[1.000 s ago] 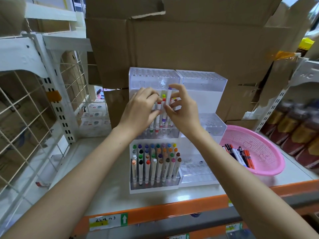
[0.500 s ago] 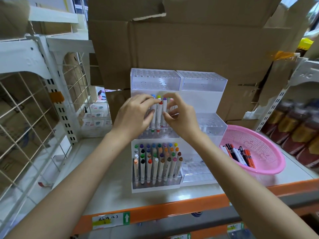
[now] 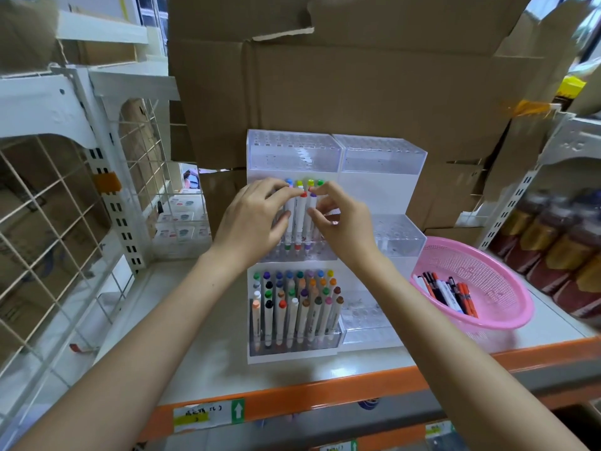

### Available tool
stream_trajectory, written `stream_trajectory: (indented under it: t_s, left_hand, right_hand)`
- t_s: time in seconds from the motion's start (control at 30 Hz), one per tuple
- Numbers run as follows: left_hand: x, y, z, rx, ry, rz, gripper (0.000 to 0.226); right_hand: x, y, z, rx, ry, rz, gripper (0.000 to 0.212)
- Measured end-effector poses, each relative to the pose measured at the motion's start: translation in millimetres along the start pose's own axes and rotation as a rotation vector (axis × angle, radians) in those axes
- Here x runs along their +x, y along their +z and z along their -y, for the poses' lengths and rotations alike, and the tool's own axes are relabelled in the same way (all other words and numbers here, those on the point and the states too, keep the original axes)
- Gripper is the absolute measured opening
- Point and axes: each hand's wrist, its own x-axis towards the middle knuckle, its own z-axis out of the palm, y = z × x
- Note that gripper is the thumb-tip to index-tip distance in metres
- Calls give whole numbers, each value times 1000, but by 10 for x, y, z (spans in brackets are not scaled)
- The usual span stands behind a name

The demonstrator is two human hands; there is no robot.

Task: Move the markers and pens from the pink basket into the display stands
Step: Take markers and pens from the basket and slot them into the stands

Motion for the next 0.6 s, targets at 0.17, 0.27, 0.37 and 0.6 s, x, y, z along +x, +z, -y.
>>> stream_trajectory:
  t_s: [0.17, 0.27, 0.37, 0.6]
  left_hand:
    - [6, -12, 0, 12, -1, 14, 40]
    - [5, -32, -16, 22, 1, 27, 39]
    - [7, -18, -85, 130, 14, 4, 41]
    - [88, 234, -579, 333, 110, -36, 52]
  right_hand:
    - [6, -30, 0, -199, -124, -116, 20]
    - [-24, -35, -10, -249, -117, -72, 30]
    - [-74, -86, -51, -238, -115, -24, 41]
    - [-223, -442, -273, -352, 34, 10, 52]
